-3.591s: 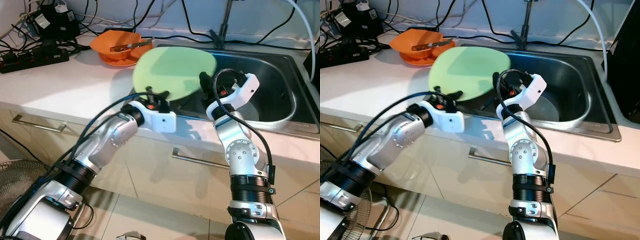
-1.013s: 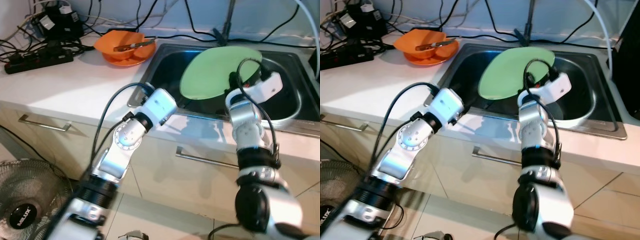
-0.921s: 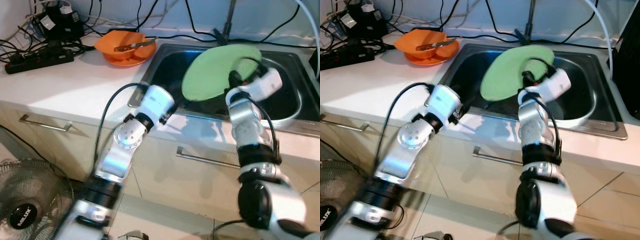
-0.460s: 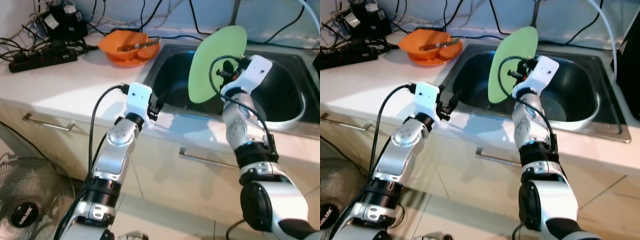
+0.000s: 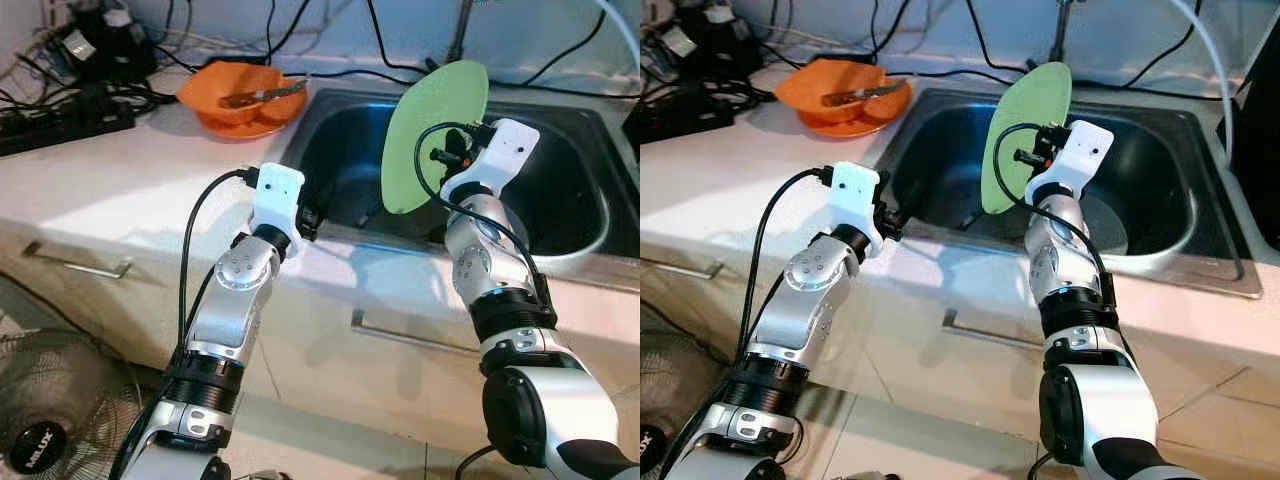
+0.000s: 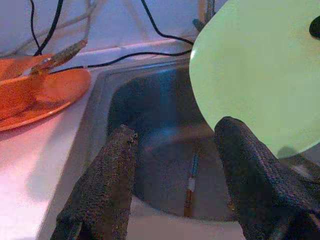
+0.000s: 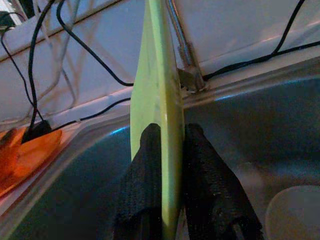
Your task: Kitchen organization
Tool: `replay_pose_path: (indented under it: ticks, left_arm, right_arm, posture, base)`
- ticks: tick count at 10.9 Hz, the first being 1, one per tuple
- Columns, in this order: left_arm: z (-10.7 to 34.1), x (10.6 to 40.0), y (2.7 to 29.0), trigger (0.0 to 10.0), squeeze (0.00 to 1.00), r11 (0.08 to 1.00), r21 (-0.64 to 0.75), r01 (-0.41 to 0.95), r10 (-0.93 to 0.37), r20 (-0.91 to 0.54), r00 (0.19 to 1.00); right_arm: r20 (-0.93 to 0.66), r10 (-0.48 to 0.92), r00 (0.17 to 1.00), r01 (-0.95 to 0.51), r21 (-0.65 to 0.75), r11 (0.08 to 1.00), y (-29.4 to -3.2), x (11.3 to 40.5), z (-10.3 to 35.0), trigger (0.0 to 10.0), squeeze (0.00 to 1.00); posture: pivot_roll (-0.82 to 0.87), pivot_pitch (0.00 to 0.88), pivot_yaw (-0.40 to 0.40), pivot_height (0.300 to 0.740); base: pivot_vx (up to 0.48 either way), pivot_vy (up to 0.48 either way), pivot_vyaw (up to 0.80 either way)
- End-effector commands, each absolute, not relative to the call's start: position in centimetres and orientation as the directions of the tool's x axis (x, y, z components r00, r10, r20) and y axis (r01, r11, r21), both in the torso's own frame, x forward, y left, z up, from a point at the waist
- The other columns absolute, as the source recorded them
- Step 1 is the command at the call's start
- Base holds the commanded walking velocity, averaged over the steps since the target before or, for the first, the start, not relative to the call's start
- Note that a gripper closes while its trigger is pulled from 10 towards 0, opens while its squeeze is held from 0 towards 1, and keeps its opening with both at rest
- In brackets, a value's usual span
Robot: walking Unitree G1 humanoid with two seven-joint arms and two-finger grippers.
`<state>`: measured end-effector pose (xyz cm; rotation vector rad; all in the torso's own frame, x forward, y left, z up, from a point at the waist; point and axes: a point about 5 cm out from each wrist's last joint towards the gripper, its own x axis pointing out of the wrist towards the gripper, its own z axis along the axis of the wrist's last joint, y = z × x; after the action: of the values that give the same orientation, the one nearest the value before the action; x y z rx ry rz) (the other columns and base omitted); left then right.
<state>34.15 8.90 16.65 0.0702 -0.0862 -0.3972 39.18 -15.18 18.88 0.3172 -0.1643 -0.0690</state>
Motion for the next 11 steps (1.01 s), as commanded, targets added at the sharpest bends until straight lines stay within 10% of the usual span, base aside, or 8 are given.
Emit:
replay_pose_path:
  ticks: [1,11]
  left_arm:
    - [17.2,34.28,9.09,10.0,0.0,0.925,0.084,0.37,-0.376,0.081,0.923]
    - [17.28,34.29,8.97,10.0,0.0,0.925,0.079,0.372,-0.378,0.08,0.922]
  right_arm:
    - [0.2,-0.085,0.976,0.019,0.31,0.951,-14.87,39.25,19.79,10.0,0.0]
    - [0.184,-0.093,0.979,0.026,0.337,0.941,-14.91,39.27,19.47,10.0,0.0]
  posture:
    - [0.04,0.024,0.053,0.74]
    - [0.04,0.048,0.052,0.74]
  base:
    - [0.3,0.0,0.0]
    - [0.381,0.0,0.0]
